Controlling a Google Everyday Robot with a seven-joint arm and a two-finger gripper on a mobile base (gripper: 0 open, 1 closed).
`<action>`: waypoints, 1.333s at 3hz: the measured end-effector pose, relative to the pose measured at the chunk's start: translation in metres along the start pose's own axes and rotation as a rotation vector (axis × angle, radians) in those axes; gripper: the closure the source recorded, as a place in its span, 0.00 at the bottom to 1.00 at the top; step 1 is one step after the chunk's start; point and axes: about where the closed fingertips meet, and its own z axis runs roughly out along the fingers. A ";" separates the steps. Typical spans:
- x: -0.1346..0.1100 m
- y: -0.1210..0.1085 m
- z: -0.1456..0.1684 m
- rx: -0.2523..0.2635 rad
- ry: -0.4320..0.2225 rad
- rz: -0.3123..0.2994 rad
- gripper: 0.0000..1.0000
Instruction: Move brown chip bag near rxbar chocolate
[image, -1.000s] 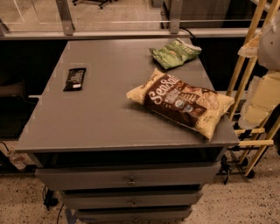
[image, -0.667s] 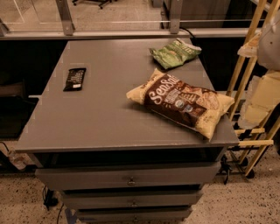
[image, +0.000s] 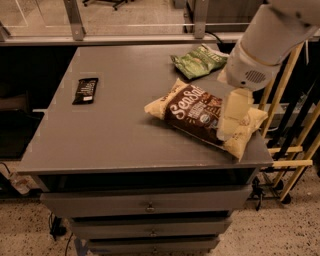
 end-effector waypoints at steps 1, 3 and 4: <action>-0.028 -0.020 0.061 -0.094 -0.026 -0.033 0.00; -0.056 -0.045 0.085 -0.077 -0.070 -0.071 0.41; -0.077 -0.058 0.050 0.010 -0.121 -0.128 0.65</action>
Offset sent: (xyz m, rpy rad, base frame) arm 0.0733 0.0812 -0.0937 0.0707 0.1117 0.1258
